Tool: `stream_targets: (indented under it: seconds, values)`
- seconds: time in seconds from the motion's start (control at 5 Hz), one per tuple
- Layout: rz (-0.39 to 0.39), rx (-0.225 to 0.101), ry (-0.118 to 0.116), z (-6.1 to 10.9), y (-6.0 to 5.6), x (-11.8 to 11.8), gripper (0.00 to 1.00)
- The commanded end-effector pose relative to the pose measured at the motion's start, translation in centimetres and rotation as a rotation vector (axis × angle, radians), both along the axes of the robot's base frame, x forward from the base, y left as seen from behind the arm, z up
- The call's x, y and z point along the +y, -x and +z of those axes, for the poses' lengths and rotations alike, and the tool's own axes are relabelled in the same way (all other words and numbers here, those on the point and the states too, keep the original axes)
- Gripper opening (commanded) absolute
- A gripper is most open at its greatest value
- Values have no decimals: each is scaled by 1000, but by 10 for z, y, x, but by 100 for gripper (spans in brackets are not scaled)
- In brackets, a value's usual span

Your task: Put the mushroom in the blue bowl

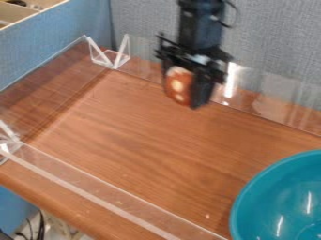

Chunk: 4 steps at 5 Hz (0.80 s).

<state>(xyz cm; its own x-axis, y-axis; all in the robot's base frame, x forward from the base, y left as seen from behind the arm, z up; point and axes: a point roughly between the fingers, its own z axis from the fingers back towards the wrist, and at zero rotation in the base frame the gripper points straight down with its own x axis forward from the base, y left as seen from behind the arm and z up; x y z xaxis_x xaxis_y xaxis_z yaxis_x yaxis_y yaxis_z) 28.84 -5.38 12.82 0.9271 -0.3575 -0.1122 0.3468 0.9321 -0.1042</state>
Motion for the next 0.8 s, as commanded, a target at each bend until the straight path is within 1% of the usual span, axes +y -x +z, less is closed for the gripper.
stream_targets:
  seconds: [0.0, 0.2, 0.4, 0.6]
  values:
    - [-101, -52, 35, 8, 6, -46, 0]
    - [-189, -25, 44, -10, 9, -96, 0]
    - [-239, -10, 48, -28, -2, -115, 0]
    - [-255, -11, 51, -32, -4, -119, 0]
